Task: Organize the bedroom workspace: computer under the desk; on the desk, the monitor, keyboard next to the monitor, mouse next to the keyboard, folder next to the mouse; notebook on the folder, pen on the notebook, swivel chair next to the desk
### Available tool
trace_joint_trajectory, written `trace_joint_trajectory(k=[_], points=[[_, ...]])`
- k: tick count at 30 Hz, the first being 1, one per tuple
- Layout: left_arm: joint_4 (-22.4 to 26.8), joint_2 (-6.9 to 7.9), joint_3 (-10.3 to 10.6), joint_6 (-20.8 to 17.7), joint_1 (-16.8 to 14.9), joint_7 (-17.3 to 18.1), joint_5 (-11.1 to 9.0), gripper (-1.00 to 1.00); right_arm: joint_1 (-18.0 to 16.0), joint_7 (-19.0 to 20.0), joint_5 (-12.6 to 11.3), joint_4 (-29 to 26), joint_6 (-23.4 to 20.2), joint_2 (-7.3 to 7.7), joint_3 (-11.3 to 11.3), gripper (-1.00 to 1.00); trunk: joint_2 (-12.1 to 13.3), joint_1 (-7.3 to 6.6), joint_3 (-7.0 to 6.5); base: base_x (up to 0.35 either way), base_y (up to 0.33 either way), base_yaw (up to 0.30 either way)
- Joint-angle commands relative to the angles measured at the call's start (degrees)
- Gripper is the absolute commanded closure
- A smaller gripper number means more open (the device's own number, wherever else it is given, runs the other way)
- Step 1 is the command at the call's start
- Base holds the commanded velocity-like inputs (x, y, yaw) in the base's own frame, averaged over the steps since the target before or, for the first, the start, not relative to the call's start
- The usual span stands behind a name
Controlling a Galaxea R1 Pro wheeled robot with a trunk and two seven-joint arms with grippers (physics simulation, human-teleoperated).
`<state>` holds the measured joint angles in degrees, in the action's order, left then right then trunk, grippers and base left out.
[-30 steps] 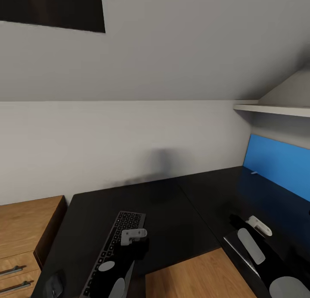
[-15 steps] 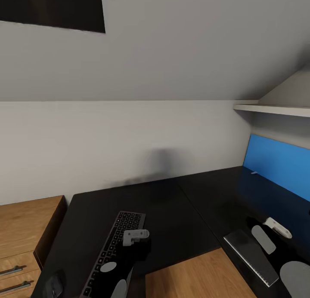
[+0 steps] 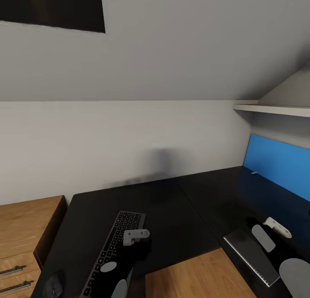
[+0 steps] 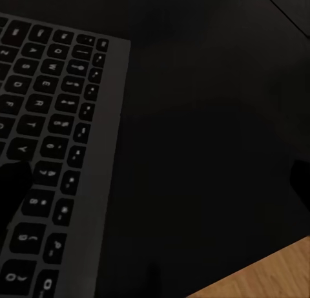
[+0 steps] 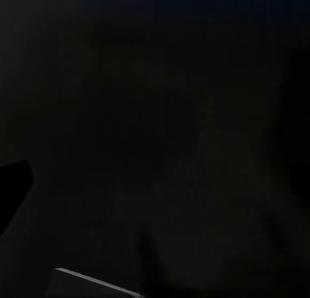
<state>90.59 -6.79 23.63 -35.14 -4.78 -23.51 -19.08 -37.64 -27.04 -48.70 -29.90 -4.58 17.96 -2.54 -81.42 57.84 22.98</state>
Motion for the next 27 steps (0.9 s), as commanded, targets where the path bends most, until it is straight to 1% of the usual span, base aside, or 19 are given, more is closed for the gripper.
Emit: trace_joint_trajectory(k=[1,4,10,23,27], points=[[0.1,-0.01,0.1,-0.1,-0.1,-0.6,-0.6,-1.00,0.0,-0.4,-0.2,-0.1,-0.4,0.06,-0.3,-1.00,0.0,0.00,0.07,0.000,0.000,0.000],[0.1,-0.08,0.3,0.0,-0.1,-0.7,-0.6,-1.00,-0.1,-0.4,-0.3,-0.1,-1.5,0.00,-0.3,-1.00,0.0,0.00,0.07,0.000,0.000,0.000],[0.2,-0.14,0.4,0.0,-0.1,-0.8,-0.6,-1.00,0.0,-0.5,-0.5,-0.1,-1.9,-0.02,-0.3,-1.00,0.0,0.00,0.07,0.000,0.000,0.000],[0.2,-0.23,0.4,0.0,-0.1,-0.8,-0.6,-1.00,0.0,-0.5,-0.6,-0.1,-3.3,-0.19,-0.2,-1.00,-5.3,2.86,2.40,0.000,0.000,0.000],[0.2,-0.22,0.4,0.0,-0.1,-0.8,-0.6,-1.00,0.0,-0.5,-0.6,-0.1,-3.4,-0.20,-0.2,-1.00,-5.3,2.86,2.40,0.000,0.000,0.000]])
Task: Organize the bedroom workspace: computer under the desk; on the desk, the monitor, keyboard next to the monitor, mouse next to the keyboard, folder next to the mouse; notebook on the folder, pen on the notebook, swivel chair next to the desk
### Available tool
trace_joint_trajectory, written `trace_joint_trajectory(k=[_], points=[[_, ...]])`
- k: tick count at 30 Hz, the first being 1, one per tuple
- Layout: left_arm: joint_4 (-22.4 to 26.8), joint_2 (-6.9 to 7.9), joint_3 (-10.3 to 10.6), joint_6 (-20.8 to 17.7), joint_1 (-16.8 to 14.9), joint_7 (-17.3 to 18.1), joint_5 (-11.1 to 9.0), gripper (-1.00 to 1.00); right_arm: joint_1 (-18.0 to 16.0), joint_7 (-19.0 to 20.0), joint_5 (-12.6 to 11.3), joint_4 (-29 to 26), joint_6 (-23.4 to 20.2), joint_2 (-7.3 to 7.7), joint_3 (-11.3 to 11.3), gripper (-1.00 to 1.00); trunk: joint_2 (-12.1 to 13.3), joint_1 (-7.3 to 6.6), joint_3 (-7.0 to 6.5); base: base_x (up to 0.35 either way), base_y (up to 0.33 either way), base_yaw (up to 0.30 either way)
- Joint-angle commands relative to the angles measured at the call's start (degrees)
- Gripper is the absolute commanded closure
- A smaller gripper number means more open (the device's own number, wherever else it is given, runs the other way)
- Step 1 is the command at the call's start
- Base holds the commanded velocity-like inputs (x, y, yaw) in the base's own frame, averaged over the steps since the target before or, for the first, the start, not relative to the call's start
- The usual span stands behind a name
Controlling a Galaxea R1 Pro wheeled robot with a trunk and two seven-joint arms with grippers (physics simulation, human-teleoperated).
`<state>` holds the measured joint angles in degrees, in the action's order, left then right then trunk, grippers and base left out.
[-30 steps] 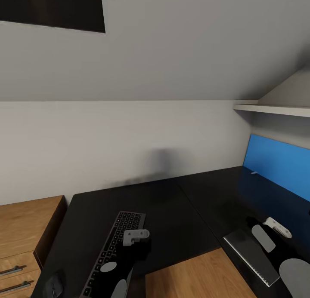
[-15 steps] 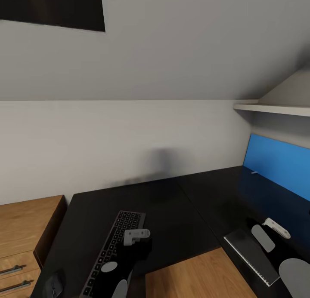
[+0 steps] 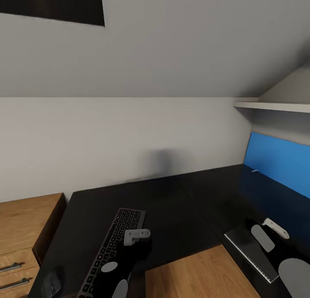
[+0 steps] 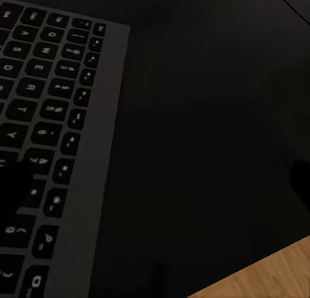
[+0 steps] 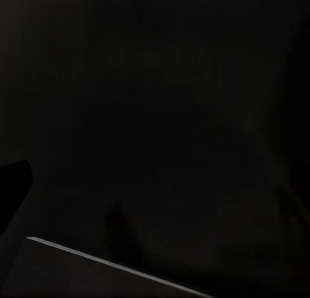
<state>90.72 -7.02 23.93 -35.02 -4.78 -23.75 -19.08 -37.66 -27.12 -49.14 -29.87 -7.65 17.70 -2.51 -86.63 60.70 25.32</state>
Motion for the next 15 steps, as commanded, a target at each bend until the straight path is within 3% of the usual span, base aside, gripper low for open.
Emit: trace_joint_trajectory(k=[1,15], points=[[0.1,0.02,0.1,-0.1,-0.1,-0.5,-0.6,-1.00,0.0,-0.4,-0.2,-0.1,-0.3,0.06,-0.3,-1.00,0.0,0.00,0.07,0.000,0.000,0.000],[-0.5,0.34,0.1,-0.1,-0.1,-0.3,-0.6,-1.00,0.0,-0.4,-0.2,-0.1,-0.4,-0.09,-0.3,-1.00,0.0,0.00,0.07,0.000,0.000,0.000]])
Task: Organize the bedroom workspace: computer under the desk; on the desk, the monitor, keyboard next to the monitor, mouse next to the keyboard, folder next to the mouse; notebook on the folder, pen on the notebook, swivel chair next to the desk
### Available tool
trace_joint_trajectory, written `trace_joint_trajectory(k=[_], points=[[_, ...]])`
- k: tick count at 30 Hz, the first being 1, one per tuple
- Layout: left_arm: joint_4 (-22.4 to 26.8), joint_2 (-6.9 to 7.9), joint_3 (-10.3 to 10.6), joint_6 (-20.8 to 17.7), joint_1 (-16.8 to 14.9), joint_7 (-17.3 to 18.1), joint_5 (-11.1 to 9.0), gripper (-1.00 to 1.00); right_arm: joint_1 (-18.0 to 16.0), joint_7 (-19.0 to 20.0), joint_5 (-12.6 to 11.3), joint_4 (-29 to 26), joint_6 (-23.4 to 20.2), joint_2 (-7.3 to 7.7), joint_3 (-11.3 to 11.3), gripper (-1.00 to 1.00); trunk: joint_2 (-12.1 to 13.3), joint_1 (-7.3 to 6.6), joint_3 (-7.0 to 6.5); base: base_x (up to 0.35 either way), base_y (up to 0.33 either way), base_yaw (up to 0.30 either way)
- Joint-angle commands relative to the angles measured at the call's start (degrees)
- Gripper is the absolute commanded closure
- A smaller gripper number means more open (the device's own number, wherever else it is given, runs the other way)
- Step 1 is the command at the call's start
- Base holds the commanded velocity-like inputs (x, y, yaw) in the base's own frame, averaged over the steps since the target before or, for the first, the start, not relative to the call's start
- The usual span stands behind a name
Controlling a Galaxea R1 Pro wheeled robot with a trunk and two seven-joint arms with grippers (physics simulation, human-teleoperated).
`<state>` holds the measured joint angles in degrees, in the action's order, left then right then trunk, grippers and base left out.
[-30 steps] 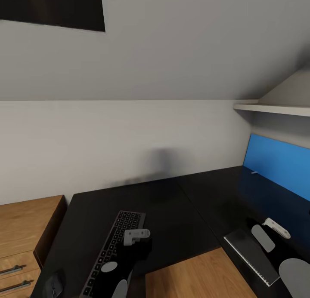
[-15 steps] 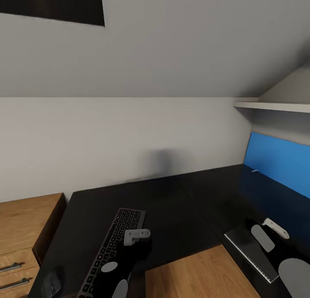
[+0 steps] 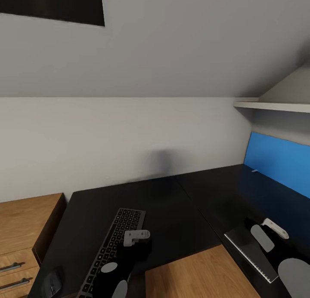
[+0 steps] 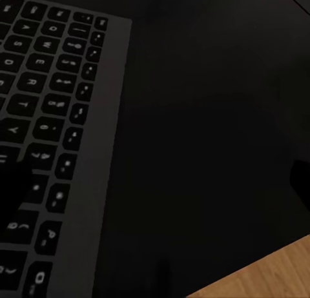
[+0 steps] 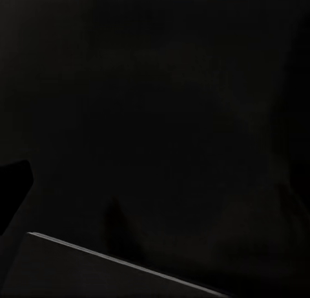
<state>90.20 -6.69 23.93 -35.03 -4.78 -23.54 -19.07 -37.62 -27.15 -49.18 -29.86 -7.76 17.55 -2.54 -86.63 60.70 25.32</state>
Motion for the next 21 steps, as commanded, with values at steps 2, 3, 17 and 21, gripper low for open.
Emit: trace_joint_trajectory(k=[2,3,17,21], points=[[0.0,0.01,0.1,-0.1,-0.1,-0.6,-0.6,-1.00,0.0,-0.4,-0.2,-0.1,-0.3,0.05,-0.3,-1.00,0.0,0.00,0.07,0.000,0.000,0.000],[0.0,0.01,0.1,-0.1,-0.1,-0.5,-0.6,-1.00,0.0,-0.4,-0.2,-0.1,-0.4,0.05,-0.3,-1.00,0.0,0.00,0.07,0.000,0.000,0.000],[0.0,0.01,0.1,-0.1,-0.1,-0.5,-0.6,-1.00,-0.1,-0.4,-0.4,-0.1,-2.6,0.03,-0.3,-1.00,0.0,0.00,0.07,-0.021,0.000,0.000],[0.0,0.01,0.1,-0.1,-0.1,-0.5,-0.6,-1.00,0.0,-0.4,-0.4,-0.1,-2.7,0.01,-0.3,-1.00,0.0,0.00,0.07,-0.241,0.000,0.000]])
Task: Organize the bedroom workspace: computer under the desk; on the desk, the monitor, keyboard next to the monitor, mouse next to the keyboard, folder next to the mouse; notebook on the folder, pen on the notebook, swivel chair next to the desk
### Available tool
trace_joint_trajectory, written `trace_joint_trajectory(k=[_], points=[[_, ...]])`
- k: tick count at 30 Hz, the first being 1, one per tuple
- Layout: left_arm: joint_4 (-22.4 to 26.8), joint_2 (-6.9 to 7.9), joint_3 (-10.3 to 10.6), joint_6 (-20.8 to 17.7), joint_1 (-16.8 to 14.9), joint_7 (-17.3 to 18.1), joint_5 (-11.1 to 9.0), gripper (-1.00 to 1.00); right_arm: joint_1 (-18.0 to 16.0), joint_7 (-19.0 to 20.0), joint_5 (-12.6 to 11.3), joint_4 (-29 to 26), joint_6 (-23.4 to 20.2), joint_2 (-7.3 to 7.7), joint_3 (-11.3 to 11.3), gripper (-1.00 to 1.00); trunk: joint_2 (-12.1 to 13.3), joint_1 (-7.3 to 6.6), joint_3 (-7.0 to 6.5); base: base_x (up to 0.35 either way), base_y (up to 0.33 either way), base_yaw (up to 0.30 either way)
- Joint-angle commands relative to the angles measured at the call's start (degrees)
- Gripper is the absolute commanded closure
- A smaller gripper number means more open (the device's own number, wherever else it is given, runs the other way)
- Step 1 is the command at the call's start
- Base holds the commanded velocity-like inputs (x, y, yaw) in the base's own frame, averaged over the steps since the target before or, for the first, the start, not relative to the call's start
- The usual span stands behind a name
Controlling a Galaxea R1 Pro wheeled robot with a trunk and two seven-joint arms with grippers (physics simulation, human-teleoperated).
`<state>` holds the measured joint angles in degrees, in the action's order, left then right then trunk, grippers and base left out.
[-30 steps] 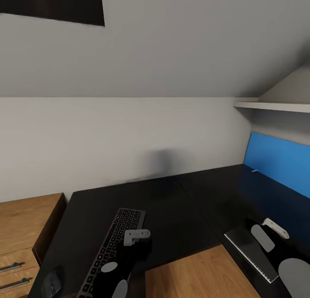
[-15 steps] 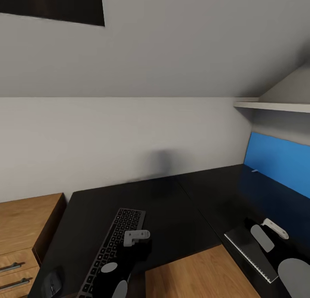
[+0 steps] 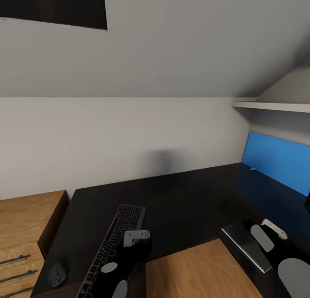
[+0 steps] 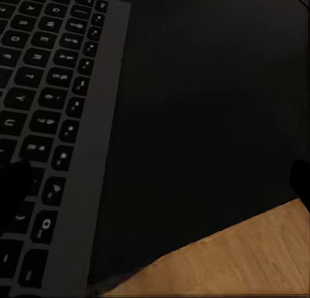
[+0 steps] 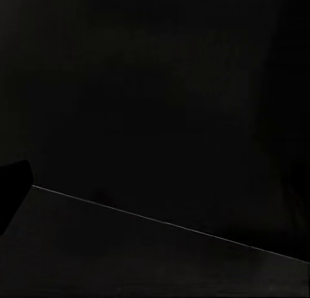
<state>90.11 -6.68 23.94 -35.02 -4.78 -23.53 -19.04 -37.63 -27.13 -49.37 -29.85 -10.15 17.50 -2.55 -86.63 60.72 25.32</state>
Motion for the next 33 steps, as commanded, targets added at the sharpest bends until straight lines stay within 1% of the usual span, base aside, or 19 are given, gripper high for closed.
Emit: trace_joint_trajectory(k=[1,13,19,33], points=[[0.1,0.00,0.1,-0.1,0.0,-0.6,-0.6,-1.00,0.0,-0.4,-0.2,-0.1,-0.3,0.03,-0.3,-1.00,0.0,-0.02,0.07,-0.154,0.000,0.000],[0.1,0.00,0.1,-0.1,0.0,-0.6,-0.6,-1.00,0.0,-0.4,-0.2,-0.1,-0.3,-0.01,-0.3,-1.00,0.0,-0.02,0.07,-0.043,0.004,0.000],[0.0,0.00,0.1,-0.1,0.0,-0.6,-0.6,-1.00,0.0,-0.3,-0.2,-0.1,-0.3,-0.07,-0.3,-1.00,0.0,-0.02,0.07,-0.138,0.082,0.000],[0.0,0.00,0.1,-0.1,0.0,-0.6,-0.6,-1.00,0.0,-0.2,-0.1,-0.2,-0.2,-0.18,-0.4,-1.00,0.0,-0.02,0.07,-0.070,0.061,0.000]])
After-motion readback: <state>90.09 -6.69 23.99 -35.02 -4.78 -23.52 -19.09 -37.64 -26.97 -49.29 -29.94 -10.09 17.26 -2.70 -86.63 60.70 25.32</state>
